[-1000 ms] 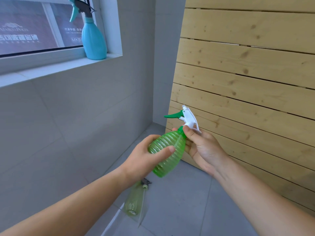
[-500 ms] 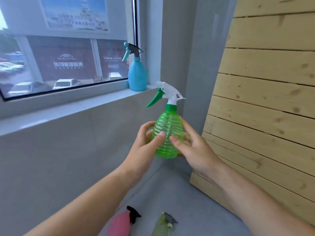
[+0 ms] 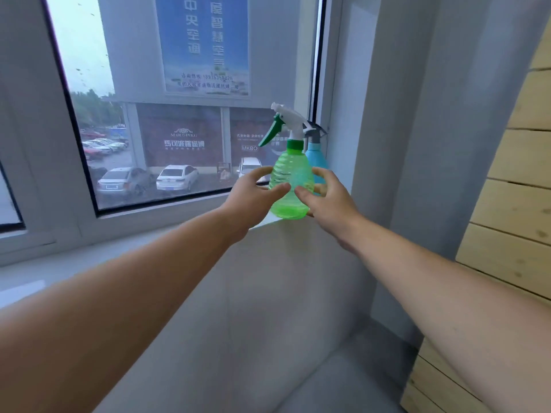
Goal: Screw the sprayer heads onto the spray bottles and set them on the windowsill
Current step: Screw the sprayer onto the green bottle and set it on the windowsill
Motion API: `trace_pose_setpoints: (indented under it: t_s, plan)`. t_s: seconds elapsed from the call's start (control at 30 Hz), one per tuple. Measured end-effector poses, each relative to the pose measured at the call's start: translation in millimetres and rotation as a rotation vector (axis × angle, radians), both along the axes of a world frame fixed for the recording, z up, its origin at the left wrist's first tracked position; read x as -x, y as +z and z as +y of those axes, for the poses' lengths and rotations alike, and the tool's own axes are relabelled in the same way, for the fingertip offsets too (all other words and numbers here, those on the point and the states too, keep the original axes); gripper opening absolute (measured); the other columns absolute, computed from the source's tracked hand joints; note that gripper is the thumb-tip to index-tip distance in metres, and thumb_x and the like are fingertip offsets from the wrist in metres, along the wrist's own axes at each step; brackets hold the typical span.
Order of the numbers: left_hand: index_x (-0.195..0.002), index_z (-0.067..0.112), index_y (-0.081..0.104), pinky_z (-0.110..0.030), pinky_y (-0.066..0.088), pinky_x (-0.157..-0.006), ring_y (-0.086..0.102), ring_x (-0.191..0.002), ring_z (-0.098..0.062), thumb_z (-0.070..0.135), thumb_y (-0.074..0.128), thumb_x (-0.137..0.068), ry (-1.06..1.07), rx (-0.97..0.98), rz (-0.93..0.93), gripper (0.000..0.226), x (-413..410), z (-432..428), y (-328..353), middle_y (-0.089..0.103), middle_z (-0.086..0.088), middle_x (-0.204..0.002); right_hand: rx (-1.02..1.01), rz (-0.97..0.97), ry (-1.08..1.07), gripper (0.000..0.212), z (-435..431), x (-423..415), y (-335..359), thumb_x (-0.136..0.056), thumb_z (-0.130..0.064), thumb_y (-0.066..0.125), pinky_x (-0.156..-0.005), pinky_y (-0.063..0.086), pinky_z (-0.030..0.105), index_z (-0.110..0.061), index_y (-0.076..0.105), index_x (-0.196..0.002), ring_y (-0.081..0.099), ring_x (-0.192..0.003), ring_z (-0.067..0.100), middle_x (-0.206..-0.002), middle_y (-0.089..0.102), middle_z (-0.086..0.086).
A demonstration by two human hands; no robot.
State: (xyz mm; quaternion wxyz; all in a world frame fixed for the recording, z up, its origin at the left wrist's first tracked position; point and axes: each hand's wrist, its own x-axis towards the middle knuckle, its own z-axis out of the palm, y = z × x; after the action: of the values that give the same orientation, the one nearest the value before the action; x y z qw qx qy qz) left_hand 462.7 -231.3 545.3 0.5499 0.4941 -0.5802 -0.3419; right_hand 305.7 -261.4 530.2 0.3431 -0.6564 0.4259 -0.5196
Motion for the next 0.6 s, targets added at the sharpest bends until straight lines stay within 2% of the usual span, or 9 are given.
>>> trace_pose_setpoints:
  t_s: [0.07, 0.13, 0.17, 0.23, 0.33, 0.4, 0.5, 0.6]
  plan:
    - [-0.136, 0.018, 0.061, -0.032, 0.060, -0.078, 0.075, -0.081, -0.024, 0.023, 0.075, -0.092, 0.051, -0.004, -0.032, 0.046, -7, -16, 0, 0.079, -0.017, -0.104, 0.007, 0.049, -0.013, 0.056, -10, -8, 3, -0.087, -0.036, 0.067, -0.096, 0.054, 0.043, -0.029, 0.043, -0.137, 0.065, -0.109, 0.022, -0.125, 0.062, 0.005]
    - [-0.133, 0.016, 0.060, -0.041, 0.060, -0.083, 0.074, -0.083, -0.030, 0.026, 0.076, -0.091, 0.082, -0.018, -0.078, 0.046, -5, -22, -3, 0.077, -0.017, -0.100, 0.006, 0.064, -0.029, 0.047, -13, -10, 2, -0.091, -0.034, 0.064, -0.087, 0.056, 0.036, -0.027, 0.045, -0.135, 0.067, -0.098, 0.018, -0.118, 0.062, 0.001]
    - [-0.131, 0.016, 0.059, -0.040, 0.060, -0.080, 0.073, -0.079, -0.027, 0.025, 0.075, -0.092, 0.092, -0.022, -0.084, 0.043, -3, -24, -5, 0.076, -0.013, -0.094, 0.007, 0.064, -0.031, 0.044, -14, -10, 1, -0.093, -0.032, 0.062, -0.084, 0.056, 0.034, -0.026, 0.046, -0.134, 0.067, -0.092, 0.015, -0.114, 0.063, -0.001]
    - [-0.125, 0.018, 0.058, -0.029, 0.054, -0.064, 0.066, -0.068, -0.015, 0.024, 0.073, -0.094, 0.111, -0.030, -0.088, 0.035, -4, -31, -7, 0.070, -0.005, -0.084, 0.015, 0.091, -0.049, 0.039, -20, -16, -3, -0.095, -0.030, 0.058, -0.085, 0.056, 0.036, -0.026, 0.047, -0.132, 0.065, -0.086, 0.013, -0.105, 0.062, -0.007]
    - [-0.128, 0.019, 0.057, -0.024, 0.043, -0.054, 0.060, -0.063, -0.012, 0.028, 0.073, -0.093, 0.126, -0.041, -0.105, 0.039, -7, -40, -11, 0.073, -0.009, -0.095, 0.025, 0.126, -0.078, 0.039, -27, -20, -6, -0.096, -0.032, 0.057, -0.092, 0.053, 0.039, -0.026, 0.047, -0.133, 0.064, -0.094, 0.018, -0.114, 0.061, -0.002]
    - [-0.132, 0.017, 0.058, -0.025, 0.043, -0.054, 0.060, -0.063, -0.012, 0.029, 0.075, -0.092, 0.140, -0.029, -0.117, 0.045, -8, -43, -14, 0.076, -0.014, -0.106, 0.029, 0.154, -0.093, 0.043, -29, -21, -7, -0.096, -0.032, 0.057, -0.096, 0.050, 0.037, -0.024, 0.045, -0.136, 0.060, -0.100, 0.017, -0.118, 0.056, -0.002]
    - [-0.131, 0.019, 0.059, -0.024, 0.044, -0.054, 0.062, -0.063, -0.012, 0.027, 0.074, -0.093, 0.152, -0.015, -0.116, 0.043, -9, -47, -16, 0.076, -0.011, -0.101, 0.036, 0.190, -0.110, 0.046, -33, -23, -8, -0.096, -0.033, 0.057, -0.099, 0.048, 0.038, -0.023, 0.043, -0.139, 0.057, -0.105, 0.017, -0.120, 0.052, -0.003]
    - [-0.137, 0.019, 0.060, -0.027, 0.051, -0.069, 0.069, -0.078, -0.021, 0.026, 0.075, -0.092, 0.149, -0.011, -0.110, 0.048, -12, -50, -17, 0.078, -0.012, -0.108, 0.050, 0.217, -0.113, 0.047, -33, -25, -9, -0.096, -0.033, 0.058, -0.094, 0.047, 0.032, -0.023, 0.042, -0.139, 0.056, -0.102, 0.015, -0.118, 0.053, -0.005]
